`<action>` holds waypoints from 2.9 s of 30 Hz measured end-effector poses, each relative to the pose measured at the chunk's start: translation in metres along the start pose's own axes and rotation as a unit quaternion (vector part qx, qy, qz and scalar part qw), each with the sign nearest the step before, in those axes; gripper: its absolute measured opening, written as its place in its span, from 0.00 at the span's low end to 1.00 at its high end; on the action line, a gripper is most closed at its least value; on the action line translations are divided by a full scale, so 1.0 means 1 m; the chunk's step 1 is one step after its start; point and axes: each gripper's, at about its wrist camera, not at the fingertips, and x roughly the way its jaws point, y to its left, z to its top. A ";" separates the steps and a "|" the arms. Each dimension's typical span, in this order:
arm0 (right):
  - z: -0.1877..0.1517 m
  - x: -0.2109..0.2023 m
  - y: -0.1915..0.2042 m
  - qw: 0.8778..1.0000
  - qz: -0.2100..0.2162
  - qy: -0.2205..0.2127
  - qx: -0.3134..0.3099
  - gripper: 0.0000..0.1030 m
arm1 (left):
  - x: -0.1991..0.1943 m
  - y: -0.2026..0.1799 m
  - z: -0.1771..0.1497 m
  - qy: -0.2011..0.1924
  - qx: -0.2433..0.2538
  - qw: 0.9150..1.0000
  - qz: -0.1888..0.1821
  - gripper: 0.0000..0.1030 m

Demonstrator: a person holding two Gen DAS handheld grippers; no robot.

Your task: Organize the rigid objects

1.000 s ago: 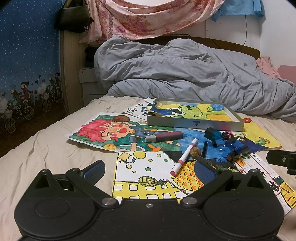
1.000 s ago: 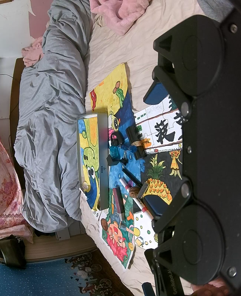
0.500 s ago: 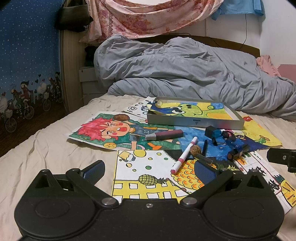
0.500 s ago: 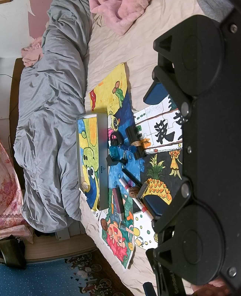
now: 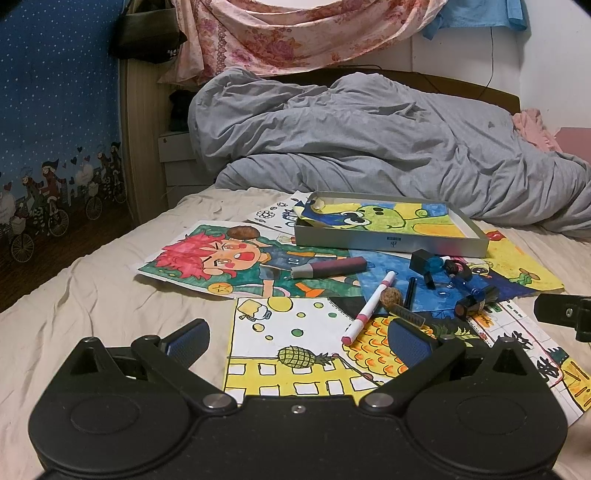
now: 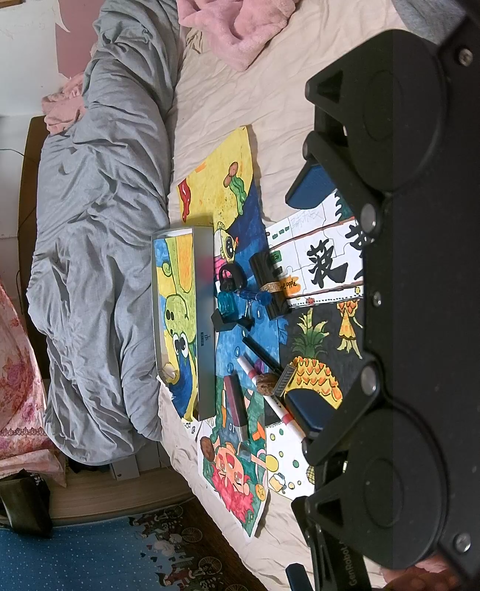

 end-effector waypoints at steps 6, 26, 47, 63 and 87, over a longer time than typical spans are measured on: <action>0.000 0.000 0.000 1.000 0.000 0.000 0.000 1.00 | 0.000 0.000 0.000 0.000 0.000 1.000 0.000 0.99; 0.003 -0.002 0.001 1.000 0.015 -0.007 0.003 1.00 | 0.001 0.004 -0.010 0.022 -0.002 1.000 -0.007 0.99; 0.015 0.063 -0.018 0.997 0.061 0.021 0.039 1.00 | 0.062 0.005 0.019 0.059 0.005 0.997 -0.048 0.99; 0.038 0.134 -0.009 0.996 0.048 0.059 -0.036 1.00 | 0.158 0.012 0.035 0.122 -0.053 0.978 -0.162 0.92; 0.036 0.195 -0.001 0.987 0.099 0.122 -0.024 0.34 | 0.191 -0.008 0.041 0.195 -0.018 0.950 -0.243 0.33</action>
